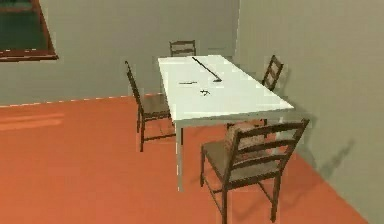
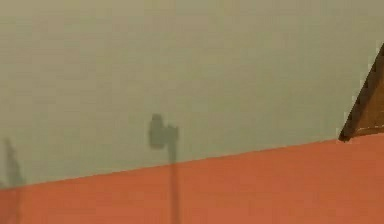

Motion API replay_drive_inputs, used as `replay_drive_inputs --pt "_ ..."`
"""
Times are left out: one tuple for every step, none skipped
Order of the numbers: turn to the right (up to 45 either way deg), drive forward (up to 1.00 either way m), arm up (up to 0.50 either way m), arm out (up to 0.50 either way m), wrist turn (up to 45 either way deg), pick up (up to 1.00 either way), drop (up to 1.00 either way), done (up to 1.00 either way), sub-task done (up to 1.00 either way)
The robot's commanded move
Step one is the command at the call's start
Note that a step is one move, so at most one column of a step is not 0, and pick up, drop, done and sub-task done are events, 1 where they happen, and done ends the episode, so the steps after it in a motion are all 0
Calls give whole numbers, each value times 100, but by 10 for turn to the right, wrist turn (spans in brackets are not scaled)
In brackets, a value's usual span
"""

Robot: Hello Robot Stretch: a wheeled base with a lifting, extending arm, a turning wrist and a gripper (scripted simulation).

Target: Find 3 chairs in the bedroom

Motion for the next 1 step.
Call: replay_drive_inputs --pt "150 0 0 0 0 0 0 0 0"
